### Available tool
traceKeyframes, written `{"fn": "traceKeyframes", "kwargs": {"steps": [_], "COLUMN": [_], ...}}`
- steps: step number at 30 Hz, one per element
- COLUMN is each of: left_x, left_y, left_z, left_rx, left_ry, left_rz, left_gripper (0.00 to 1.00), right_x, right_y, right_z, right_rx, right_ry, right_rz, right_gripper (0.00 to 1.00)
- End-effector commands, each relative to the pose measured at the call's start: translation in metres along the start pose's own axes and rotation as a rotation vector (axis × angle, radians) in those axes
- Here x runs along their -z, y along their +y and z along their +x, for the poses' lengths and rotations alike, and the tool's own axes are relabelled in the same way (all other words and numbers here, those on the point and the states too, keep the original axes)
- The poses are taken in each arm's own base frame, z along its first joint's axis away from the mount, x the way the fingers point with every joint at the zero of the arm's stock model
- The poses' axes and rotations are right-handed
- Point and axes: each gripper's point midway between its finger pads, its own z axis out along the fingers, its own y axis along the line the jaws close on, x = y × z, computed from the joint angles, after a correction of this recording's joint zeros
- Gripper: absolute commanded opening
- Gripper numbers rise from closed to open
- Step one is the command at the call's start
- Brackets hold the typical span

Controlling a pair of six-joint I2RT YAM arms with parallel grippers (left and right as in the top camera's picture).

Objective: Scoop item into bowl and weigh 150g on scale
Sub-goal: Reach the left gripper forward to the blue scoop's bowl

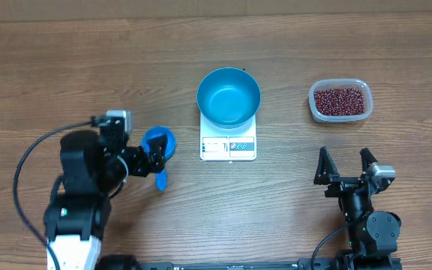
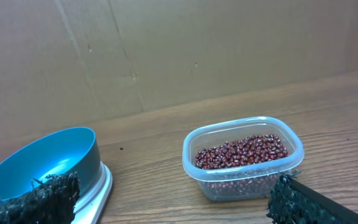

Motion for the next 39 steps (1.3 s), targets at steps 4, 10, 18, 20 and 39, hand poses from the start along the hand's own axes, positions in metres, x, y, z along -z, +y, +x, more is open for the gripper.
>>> {"fn": "traceKeyframes", "kwargs": {"steps": [4,10,18,20,39], "left_x": [-0.020,-0.047,-0.072,-0.078,-0.108], "left_y": [-0.017,0.016,0.073,0.079,0.085], "left_z": [0.017,0.022,-0.014,-0.025,0.015], "left_rx": [0.114,0.108,0.068,0.027,-0.161], "left_ry": [0.143,0.182,0.238,0.273,0.598], "left_rz": [0.157,0.021,-0.268,-0.297,-0.240], "left_gripper": [1.00,0.82,0.72,0.67,0.56], "right_x": [0.000,0.000,0.000,0.000,0.000], "right_y": [-0.001,-0.001,-0.001,-0.001,-0.001], "right_z": [0.001,0.001,0.001,0.001,0.001], "right_rx": [0.007,0.007,0.007,0.007,0.007], "right_ry": [-0.007,-0.007,-0.007,-0.007,-0.007], "right_rz": [0.006,0.006,0.006,0.006,0.006], "right_gripper": [1.00,1.00,1.00,1.00,1.00]}}
